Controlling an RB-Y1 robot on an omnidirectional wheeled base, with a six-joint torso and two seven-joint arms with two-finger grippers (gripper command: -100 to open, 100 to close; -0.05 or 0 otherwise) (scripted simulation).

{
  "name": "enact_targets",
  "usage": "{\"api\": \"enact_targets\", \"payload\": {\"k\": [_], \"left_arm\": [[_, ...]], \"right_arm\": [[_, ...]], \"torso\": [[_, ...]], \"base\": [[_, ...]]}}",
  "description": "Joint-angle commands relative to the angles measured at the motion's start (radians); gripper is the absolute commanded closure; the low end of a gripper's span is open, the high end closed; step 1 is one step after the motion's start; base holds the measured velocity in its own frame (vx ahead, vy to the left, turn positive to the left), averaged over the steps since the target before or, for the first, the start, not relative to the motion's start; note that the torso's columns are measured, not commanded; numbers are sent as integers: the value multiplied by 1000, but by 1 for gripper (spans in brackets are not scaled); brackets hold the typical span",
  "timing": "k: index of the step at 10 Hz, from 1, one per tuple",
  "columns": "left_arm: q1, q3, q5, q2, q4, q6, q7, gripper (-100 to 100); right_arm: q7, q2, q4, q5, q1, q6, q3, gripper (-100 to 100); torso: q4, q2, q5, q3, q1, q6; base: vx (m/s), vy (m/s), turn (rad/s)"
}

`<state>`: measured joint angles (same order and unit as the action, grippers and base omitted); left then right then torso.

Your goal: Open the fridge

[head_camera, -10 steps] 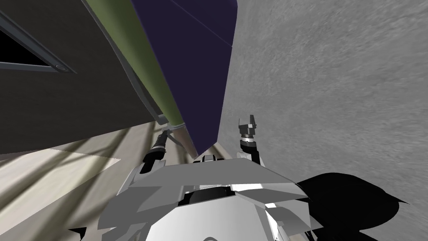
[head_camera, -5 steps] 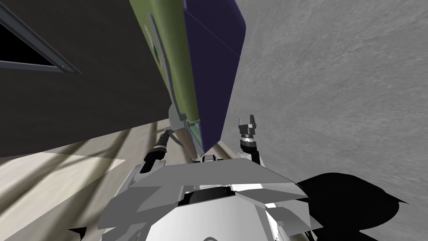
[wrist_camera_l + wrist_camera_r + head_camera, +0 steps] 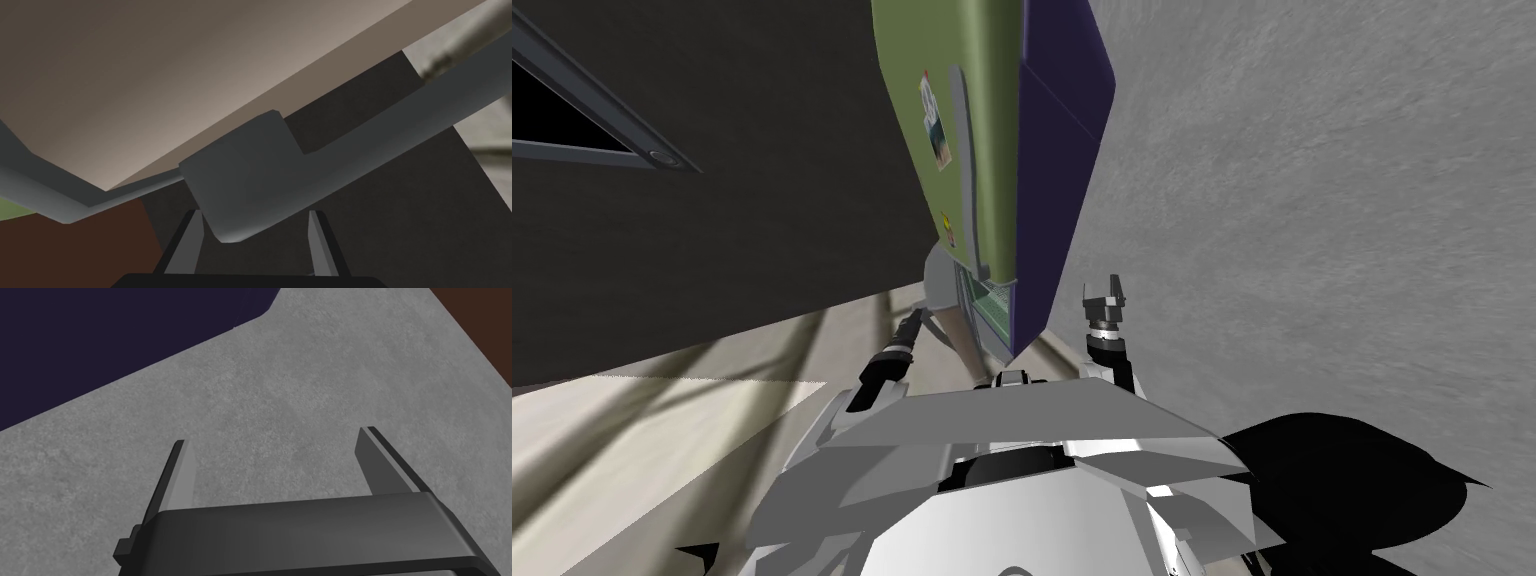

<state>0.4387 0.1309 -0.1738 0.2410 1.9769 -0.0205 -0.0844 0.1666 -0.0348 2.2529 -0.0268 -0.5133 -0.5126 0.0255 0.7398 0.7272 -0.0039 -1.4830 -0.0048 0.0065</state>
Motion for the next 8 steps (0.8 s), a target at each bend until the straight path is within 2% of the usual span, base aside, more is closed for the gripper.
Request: {"api": "enact_targets", "payload": {"k": [1,2,3,4,5,6,8], "left_arm": [[-12,-30,19,50,12,9,16,100],[-12,-30,19,50,12,9,16,100],[-13,-44,27,73,12,12,23,100],[-7,-41,20,56,11,10,16,100],[-18,-36,11,52,-24,27,6,-100],[-26,-33,4,47,-48,40,-1,-100],[-40,-26,-8,40,-88,62,-14,-100]], "right_arm": [[0,0,0,0,0,0,0,0],[0,0,0,0,0,0,0,0],[0,0,0,0,0,0,0,0],[0,0,0,0,0,0,0,0],[0,0,0,0,0,0,0,0],[0,0,0,0,0,0,0,0],[0,1,0,0,0,0,0,0]], "torso": [[1,5,0,3,3,-1],[1,7,2,5,6,-2],[0,8,3,5,5,-4],[-1,7,3,5,6,-5],[-2,6,1,4,-4,-5],[-3,6,0,4,-8,-6],[-2,8,3,6,1,-6]], "base": [[-142,317,-205],[-129,296,-97],[-115,316,-76],[-54,155,-25],[-9,20,38],[4,-27,41],[20,-46,25]]}}
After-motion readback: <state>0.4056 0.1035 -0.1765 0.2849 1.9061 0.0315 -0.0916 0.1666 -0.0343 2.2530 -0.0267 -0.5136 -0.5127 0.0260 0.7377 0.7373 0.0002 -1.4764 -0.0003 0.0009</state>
